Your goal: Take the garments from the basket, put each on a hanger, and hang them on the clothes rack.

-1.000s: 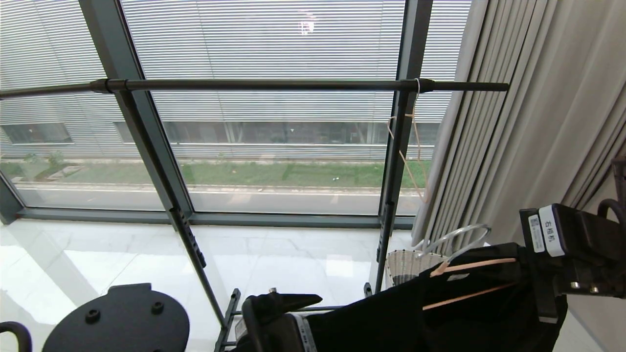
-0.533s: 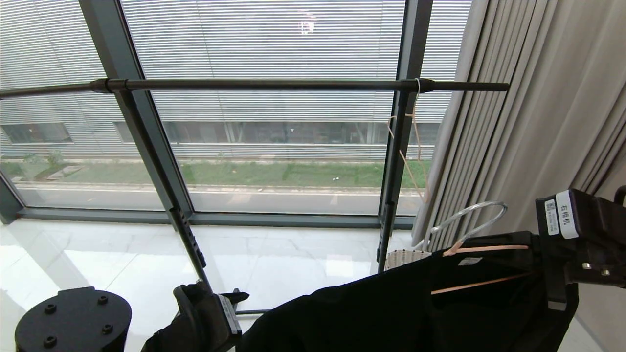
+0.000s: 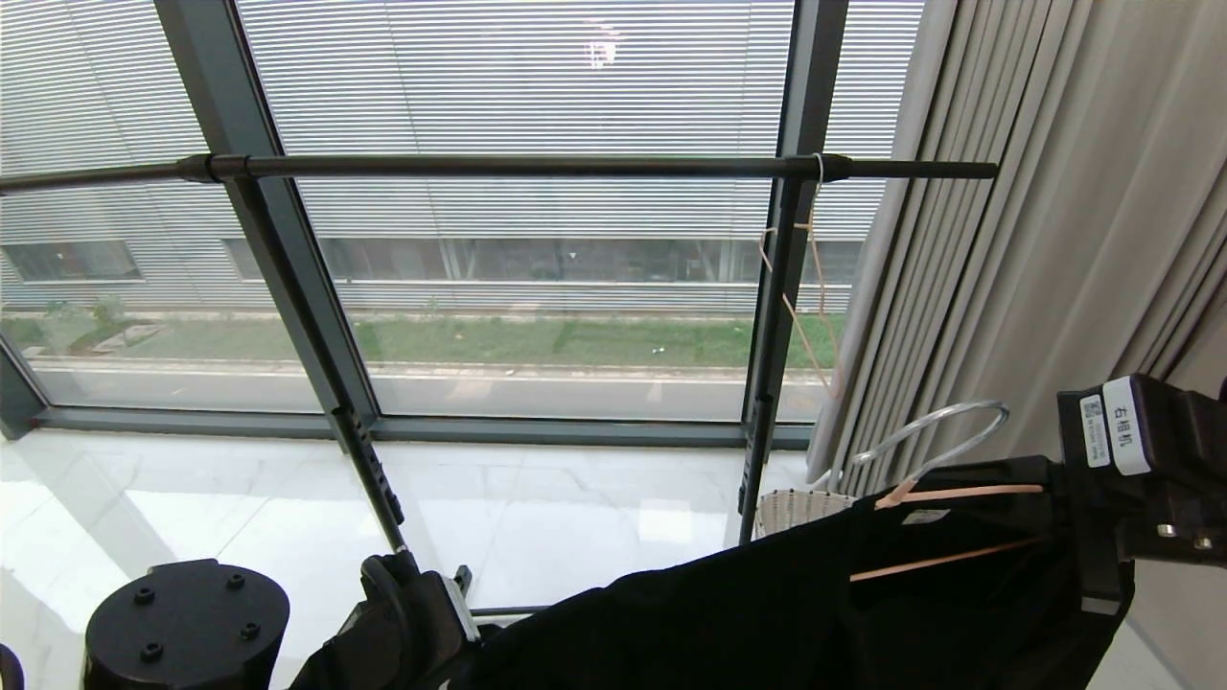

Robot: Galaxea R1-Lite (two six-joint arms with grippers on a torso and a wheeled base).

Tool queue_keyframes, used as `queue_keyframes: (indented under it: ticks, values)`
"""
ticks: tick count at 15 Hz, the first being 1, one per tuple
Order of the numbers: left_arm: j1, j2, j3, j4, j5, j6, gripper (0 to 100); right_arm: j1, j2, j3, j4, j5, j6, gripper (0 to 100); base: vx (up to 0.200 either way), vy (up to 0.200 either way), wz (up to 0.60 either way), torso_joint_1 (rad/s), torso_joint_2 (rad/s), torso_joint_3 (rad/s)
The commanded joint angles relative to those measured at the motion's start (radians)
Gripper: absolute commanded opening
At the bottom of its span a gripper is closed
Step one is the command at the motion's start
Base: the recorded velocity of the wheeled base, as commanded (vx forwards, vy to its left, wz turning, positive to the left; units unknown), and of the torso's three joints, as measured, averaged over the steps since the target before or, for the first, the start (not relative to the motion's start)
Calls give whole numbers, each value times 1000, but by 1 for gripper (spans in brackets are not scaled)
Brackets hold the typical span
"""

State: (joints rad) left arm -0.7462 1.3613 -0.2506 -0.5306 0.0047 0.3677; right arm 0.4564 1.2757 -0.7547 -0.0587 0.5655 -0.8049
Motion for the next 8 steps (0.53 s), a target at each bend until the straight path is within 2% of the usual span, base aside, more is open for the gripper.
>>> queue_keyframes:
  ticks: [1, 4, 8]
  values:
    - [27, 1, 14, 0, 6, 2, 0, -1, -6, 0, -1, 1, 3, 0, 0, 0, 0, 0, 0, 0]
    - [136, -19, 74, 1, 47, 8, 0, -12, -22, 0, -10, -4, 50, 0, 0, 0, 0, 0, 0, 0]
    - [200, -88, 142, 1, 57, 10, 0, -27, -50, 0, -52, -13, 148, 0, 0, 0, 0, 0, 0, 0]
